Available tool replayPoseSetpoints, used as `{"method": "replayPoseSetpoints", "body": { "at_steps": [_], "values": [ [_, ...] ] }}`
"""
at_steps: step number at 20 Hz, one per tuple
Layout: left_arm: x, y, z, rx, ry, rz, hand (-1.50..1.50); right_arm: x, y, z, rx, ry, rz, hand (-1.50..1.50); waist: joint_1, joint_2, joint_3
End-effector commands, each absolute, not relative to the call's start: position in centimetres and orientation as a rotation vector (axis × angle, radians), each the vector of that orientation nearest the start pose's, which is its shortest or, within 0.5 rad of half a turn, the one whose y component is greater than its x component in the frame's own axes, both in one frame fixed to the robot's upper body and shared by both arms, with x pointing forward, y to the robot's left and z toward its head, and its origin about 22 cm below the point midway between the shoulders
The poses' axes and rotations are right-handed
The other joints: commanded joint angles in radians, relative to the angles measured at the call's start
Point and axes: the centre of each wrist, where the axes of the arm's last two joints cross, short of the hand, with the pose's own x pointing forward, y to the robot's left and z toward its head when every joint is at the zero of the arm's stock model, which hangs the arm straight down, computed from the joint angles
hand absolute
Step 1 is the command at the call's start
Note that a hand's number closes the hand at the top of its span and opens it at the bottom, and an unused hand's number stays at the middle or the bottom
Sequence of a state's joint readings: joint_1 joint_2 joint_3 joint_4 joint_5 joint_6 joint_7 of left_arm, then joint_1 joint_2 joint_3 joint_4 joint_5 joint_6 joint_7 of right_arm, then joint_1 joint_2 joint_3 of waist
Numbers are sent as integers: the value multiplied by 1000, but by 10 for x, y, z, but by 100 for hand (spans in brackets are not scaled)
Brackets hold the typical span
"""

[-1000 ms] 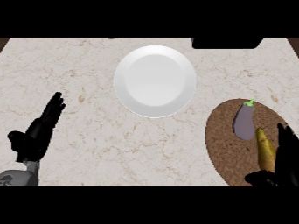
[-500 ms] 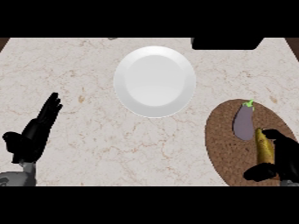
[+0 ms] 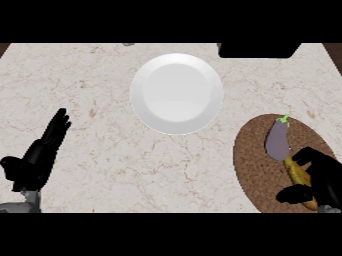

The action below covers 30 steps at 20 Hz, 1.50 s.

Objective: Pick the pear from the placemat and place it in the plate

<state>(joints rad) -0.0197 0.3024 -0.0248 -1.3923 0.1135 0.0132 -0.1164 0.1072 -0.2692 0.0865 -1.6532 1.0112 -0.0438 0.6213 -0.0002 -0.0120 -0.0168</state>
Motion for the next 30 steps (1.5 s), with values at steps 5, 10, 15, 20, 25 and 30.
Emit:
{"method": "replayPoseSetpoints", "body": {
  "at_steps": [5, 10, 15, 20, 25, 30],
  "values": [
    [237, 318, -16, 159, -1520, -134, 0, 161, -195, 7, -1111, -735, 405, 150, -14, 6, 15],
    [244, 300, -22, 165, -1519, -122, 0, 133, -156, 54, -1240, -893, 353, 150, -13, 7, 15],
    [253, 300, -20, 155, -1507, -136, 0, 116, -142, 95, -1294, -949, 363, 150, -10, 9, 16],
    [253, 306, -35, 139, -1508, -129, 0, 113, -102, 116, -1395, -1082, 344, 150, -6, 11, 15],
    [247, 300, -23, 142, -1517, -147, 0, 124, -93, 145, -1525, -1237, 272, 150, 8, 11, 15],
    [260, 300, -14, 152, -1528, -164, 0, 153, -84, 157, -1473, -1265, 318, 150, 15, 14, 16]
  ]
}}
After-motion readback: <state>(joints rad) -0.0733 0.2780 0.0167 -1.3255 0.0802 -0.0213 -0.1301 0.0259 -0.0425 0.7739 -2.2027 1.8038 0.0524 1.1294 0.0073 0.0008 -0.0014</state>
